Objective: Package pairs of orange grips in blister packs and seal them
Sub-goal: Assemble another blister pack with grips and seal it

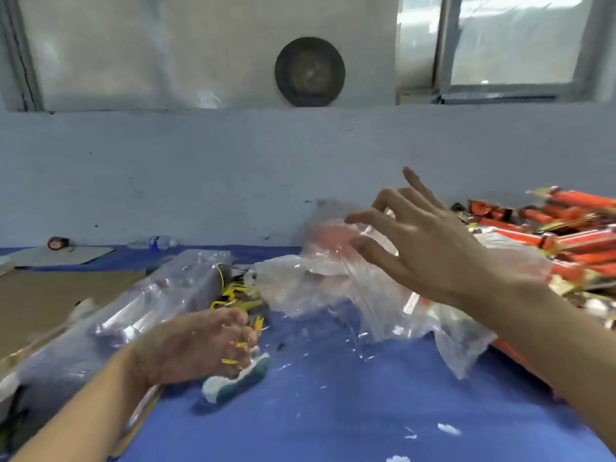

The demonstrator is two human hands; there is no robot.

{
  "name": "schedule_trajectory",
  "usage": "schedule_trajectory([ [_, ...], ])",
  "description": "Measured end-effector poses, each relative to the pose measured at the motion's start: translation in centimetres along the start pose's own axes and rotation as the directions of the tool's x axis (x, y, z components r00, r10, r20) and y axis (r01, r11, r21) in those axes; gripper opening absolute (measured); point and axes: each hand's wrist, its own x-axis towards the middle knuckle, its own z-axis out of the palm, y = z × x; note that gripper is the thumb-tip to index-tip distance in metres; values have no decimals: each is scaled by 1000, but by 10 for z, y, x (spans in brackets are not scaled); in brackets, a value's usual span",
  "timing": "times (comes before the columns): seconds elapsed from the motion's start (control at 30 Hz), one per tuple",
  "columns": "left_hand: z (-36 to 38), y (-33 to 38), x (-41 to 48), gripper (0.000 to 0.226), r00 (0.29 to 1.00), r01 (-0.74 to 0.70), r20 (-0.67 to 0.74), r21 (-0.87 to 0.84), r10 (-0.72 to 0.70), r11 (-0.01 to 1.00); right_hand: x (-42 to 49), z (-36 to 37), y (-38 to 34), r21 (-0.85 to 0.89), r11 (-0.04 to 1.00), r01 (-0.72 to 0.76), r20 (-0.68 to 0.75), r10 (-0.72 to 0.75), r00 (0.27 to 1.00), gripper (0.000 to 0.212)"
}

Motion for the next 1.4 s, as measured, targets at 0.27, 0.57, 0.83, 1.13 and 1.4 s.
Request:
schedule_trajectory([
  [0.27,-26,-66,64,38,960,251,-101,-103,-261,963,-64,26,27,-51,971,-232,308,236,921,51],
  [0.57,-40,-94,81,64,937,-80,-349,-131,30,988,-118,90,49,-338,921,-194,513,353,782,37],
  [0.83,-37,-127,109,17,683,41,-679,404,269,914,-175,151,47,-207,838,-505,567,523,636,40],
  [1.13,-36,-114,91,17,451,291,-511,859,732,420,-167,165,14,47,741,-670,513,558,652,25],
  [1.4,-60,-86,51,26,490,725,-646,675,586,138,-160,165,-22,149,727,-670,594,476,649,24],
])
